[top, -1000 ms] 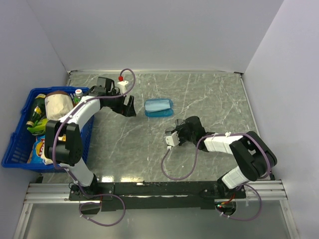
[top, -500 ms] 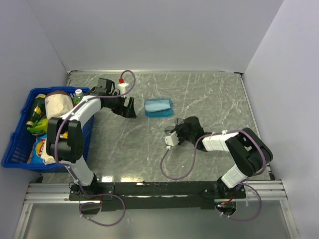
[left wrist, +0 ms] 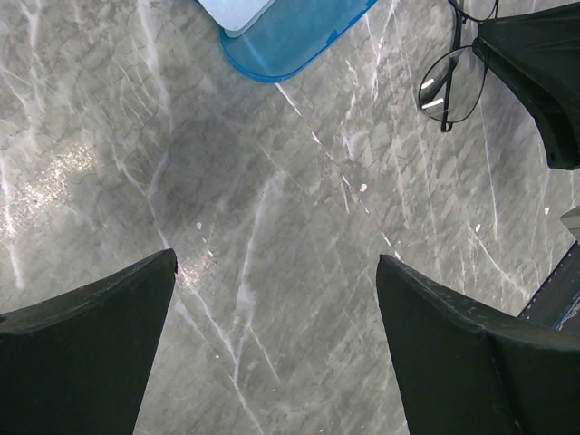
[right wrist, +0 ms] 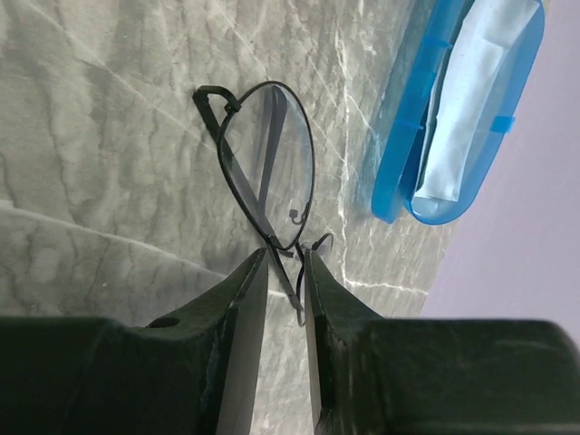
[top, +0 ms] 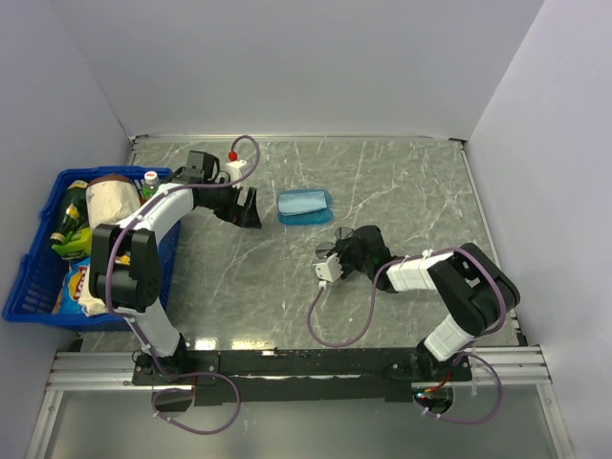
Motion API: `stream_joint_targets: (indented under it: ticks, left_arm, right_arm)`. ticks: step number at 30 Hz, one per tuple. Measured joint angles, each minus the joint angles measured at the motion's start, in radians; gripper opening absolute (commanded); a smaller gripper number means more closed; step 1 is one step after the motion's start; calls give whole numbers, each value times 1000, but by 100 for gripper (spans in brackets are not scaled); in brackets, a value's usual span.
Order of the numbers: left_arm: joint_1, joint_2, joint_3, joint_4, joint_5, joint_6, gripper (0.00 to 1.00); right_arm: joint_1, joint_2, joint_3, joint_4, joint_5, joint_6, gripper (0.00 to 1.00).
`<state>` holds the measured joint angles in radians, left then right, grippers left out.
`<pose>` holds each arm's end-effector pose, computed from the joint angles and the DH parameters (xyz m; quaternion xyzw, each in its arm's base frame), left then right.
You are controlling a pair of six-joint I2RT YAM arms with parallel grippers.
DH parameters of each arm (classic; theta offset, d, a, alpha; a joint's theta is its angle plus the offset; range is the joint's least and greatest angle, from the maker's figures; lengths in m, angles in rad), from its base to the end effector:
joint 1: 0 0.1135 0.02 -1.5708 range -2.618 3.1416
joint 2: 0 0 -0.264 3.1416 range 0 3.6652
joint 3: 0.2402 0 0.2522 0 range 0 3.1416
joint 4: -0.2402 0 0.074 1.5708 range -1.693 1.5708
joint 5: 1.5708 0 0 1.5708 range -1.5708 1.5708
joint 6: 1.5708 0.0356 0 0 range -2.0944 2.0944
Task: Organize the sunglasses
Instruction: Pick up the sunglasses from the center of the board.
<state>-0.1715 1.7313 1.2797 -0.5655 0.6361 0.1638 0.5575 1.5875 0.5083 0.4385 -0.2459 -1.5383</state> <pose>0.3538 -0.0827 0.2339 0.2367 0.8866 -0.3018 0.2585 0.2330 0.1555 0.1250 -0.7960 0.3953 -0.1129 0.4443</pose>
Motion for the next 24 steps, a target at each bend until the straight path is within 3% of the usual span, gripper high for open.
stream_joint_targets:
  ticks: [10,17,24]
  left_arm:
    - [5,2,0,-1,19,1,97]
    - [9,5,0,-1,27,5,97]
    - [18,18,0,-1,31,7,97]
  right_arm:
    - [19,19,0,92,10,-11,0]
    - [21,14,6,85,18,20,0]
    - [27,-29,70,-40,51,108,0]
